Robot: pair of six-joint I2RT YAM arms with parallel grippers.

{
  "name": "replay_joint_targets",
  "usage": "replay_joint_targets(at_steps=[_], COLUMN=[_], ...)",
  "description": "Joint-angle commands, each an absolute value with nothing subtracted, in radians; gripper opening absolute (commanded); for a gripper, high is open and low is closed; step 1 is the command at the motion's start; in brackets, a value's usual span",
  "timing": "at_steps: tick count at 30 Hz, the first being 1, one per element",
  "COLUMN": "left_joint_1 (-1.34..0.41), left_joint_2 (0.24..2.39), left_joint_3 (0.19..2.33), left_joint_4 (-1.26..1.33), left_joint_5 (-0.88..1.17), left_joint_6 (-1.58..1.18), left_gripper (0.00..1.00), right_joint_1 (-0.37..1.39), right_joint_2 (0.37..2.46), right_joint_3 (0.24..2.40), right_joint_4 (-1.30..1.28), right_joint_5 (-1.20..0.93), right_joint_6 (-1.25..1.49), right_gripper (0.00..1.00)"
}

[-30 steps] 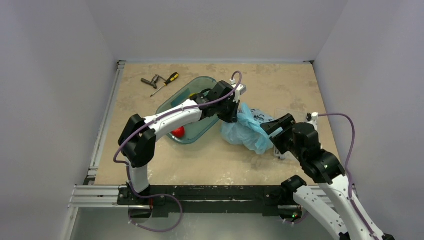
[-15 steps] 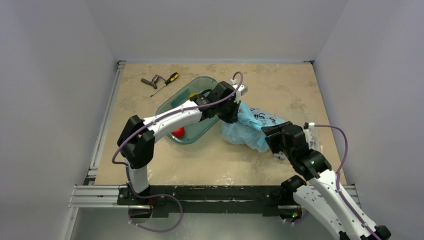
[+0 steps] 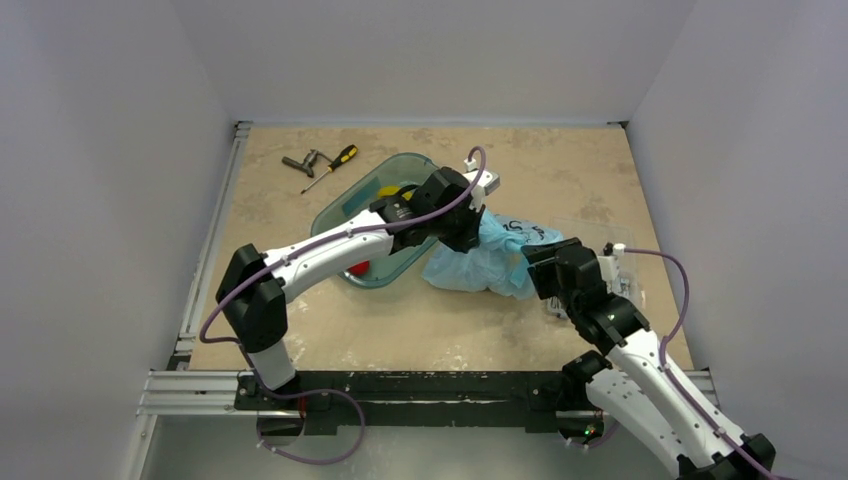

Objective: Take the fake fruits out of the plastic bag

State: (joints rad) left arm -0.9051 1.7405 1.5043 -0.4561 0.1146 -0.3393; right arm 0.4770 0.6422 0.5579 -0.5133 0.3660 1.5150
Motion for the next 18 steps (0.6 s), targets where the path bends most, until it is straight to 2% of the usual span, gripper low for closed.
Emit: replay_joint_targets(at_steps=[1, 5, 11, 14, 15, 16, 18], left_joint_1=[-0.914, -0.914, -0.916, -0.922, -0.923, -0.925, -0.926], left_joint_2=[1.687, 1.693, 1.705, 1.689, 1.681, 1.675, 1.659], left_joint_3=[1.488, 1.488, 1.489, 1.474, 1.47, 1.466, 1.459], left_joint_4=[-0.402, -0.399, -0.397, -0.383, -0.376, -0.37, -0.353], left_joint_5=[0.099, 0.118, 0.141, 0.118, 0.11, 0.104, 0.099], left_joint_6=[-0.334, -0.34, -0.352, -0.345, -0.336, -0.324, -0.3], left_gripper=[0.0, 0.0, 0.0, 0.0, 0.04, 0.11, 0.31], right_joint_1=[0.477, 0.477, 0.477, 0.476, 0.477, 0.477, 0.477], right_joint_2=[0.657, 0.663, 0.699, 0.699, 0.698, 0.698, 0.699], right_joint_3=[0.559, 0.56, 0.545, 0.525, 0.523, 0.528, 0.544], right_joint_4=[-0.463, -0.433, -0.377, -0.316, -0.302, -0.301, -0.315], right_joint_5=[0.442, 0.452, 0.446, 0.424, 0.419, 0.42, 0.426], right_joint_6=[1.541, 1.533, 1.522, 1.487, 1.467, 1.449, 1.404], right_gripper=[0.54, 0.61, 0.61, 0.38, 0.3, 0.23, 0.07])
